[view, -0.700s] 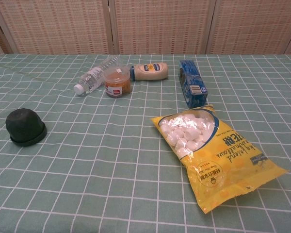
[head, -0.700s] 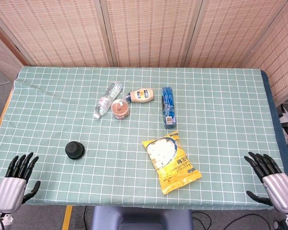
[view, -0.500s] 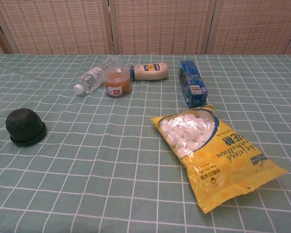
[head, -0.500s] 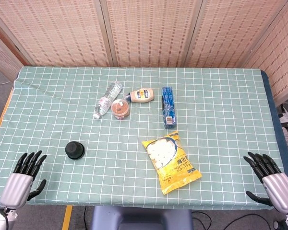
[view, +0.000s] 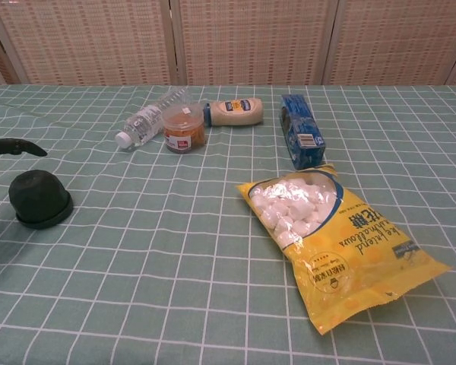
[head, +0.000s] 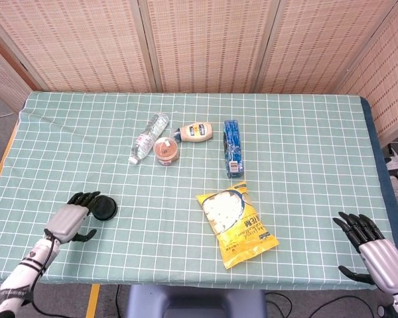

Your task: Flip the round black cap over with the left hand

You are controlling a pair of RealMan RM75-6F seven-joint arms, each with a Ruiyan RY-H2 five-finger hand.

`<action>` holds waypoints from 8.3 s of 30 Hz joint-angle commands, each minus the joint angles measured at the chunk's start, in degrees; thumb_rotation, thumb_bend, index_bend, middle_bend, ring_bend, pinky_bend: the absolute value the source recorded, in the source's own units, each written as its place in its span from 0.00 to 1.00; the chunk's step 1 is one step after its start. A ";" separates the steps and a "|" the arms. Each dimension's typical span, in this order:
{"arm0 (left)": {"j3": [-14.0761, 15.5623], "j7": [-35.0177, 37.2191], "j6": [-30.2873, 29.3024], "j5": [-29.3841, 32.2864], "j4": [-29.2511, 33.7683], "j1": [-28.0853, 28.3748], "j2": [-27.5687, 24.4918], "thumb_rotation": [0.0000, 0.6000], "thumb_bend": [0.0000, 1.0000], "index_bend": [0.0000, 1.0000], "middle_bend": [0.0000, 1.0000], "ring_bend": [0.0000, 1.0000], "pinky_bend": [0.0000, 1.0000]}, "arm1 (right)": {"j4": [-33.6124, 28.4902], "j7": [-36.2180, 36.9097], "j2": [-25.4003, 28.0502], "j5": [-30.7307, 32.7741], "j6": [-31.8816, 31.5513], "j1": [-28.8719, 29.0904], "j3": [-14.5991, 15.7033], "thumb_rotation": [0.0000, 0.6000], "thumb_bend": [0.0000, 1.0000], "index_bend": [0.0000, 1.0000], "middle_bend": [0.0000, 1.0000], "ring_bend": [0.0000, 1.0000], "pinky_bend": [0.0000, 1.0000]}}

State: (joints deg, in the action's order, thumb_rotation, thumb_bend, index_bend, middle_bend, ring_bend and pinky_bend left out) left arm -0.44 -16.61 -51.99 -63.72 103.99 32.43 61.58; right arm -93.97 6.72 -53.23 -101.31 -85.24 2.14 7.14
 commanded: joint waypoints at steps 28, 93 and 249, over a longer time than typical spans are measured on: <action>5.78 -25.42 6.58 39.40 -4.24 23.85 7.81 1.00 0.31 0.00 0.00 0.00 0.20 | -0.53 0.07 0.69 1.75 3.21 1.31 -0.01 1.00 0.11 0.00 0.00 0.00 0.00; -10.08 70.35 -11.92 -9.40 -5.43 -1.41 4.55 1.00 0.46 0.65 0.61 0.58 0.82 | -0.41 1.19 0.76 0.44 1.43 0.72 0.37 1.00 0.11 0.00 0.00 0.00 0.00; 2.09 -17.62 -5.15 10.30 -12.56 6.14 10.55 1.00 0.37 0.26 0.26 0.21 0.29 | 0.15 5.60 1.39 -1.27 -0.87 0.21 0.95 1.00 0.17 0.00 0.00 0.00 0.00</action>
State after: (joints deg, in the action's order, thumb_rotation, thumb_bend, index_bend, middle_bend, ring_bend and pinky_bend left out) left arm 1.67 -34.24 -57.13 -53.34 91.52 38.63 72.05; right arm -93.81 12.33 -51.85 -102.58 -86.12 2.34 8.09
